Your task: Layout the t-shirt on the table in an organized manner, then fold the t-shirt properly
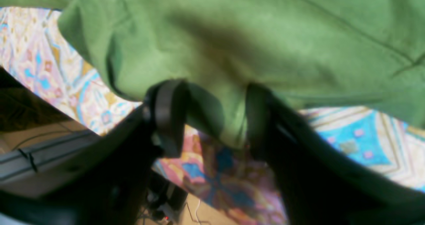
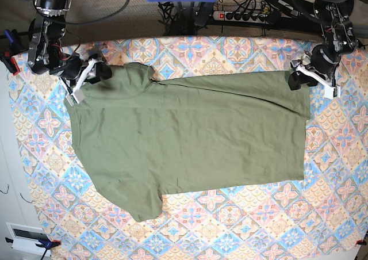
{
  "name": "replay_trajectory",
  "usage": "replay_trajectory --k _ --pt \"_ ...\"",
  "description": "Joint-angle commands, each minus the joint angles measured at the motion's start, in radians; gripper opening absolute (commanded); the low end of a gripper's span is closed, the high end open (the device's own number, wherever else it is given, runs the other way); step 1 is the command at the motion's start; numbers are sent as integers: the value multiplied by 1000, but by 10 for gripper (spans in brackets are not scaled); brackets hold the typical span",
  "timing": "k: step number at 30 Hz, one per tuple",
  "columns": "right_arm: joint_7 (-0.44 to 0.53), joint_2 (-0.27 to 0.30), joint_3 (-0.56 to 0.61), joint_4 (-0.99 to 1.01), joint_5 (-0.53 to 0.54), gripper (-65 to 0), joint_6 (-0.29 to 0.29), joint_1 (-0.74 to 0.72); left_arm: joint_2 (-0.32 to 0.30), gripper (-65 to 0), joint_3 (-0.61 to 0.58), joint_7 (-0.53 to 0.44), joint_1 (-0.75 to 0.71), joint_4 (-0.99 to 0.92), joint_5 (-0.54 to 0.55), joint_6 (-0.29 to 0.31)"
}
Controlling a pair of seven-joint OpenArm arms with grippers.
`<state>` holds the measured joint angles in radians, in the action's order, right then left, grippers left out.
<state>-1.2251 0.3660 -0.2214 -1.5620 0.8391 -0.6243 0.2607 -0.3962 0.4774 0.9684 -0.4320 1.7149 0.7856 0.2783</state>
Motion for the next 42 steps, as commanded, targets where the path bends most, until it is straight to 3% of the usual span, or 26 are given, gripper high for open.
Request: replay_trajectory --k 1,5,17,23,37,42 --pt "-3 17 -9 -10 7 -458 -1 -4 -16 -244 10 -18 2 15 10 5" --pt "1 17 -11 -13 9 -649 -2 -4 -16 -244 10 -18 3 15 10 5" --pt "-6 21 -158 -108 205 -647 -2 28 -16 -244 5 -18 8 14 8 5" --pt "-6 21 -189 -136 210 -647 -2 24 -14 -244 4 -18 9 14 8 5" --pt "-6 21 -121 7 210 -647 -2 -269 -14 -244 4 -18 6 14 8 5" --pt "-6 21 -105 38 210 -647 -2 -288 -13 -244 4 -18 5 14 8 5"
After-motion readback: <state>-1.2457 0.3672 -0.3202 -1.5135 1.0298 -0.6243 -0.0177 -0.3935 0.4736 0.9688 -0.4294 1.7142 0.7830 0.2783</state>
